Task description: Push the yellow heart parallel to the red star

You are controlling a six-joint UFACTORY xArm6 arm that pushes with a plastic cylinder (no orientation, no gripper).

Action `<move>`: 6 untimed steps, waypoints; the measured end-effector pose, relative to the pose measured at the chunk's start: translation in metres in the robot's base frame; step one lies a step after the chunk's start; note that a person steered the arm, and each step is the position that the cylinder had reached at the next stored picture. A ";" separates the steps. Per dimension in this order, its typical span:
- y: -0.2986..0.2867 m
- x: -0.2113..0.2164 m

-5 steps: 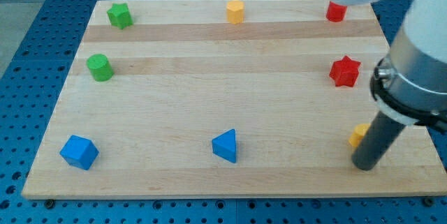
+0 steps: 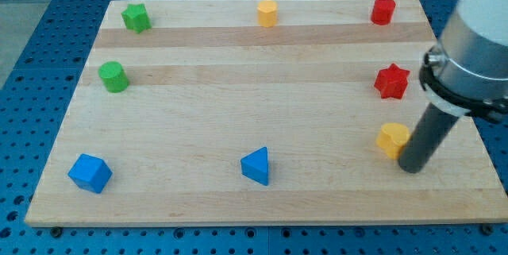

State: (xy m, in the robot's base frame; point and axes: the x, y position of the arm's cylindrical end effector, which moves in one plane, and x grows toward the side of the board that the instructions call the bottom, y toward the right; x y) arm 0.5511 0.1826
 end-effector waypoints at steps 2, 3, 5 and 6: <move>0.003 -0.027; -0.003 -0.049; -0.066 -0.086; -0.105 -0.098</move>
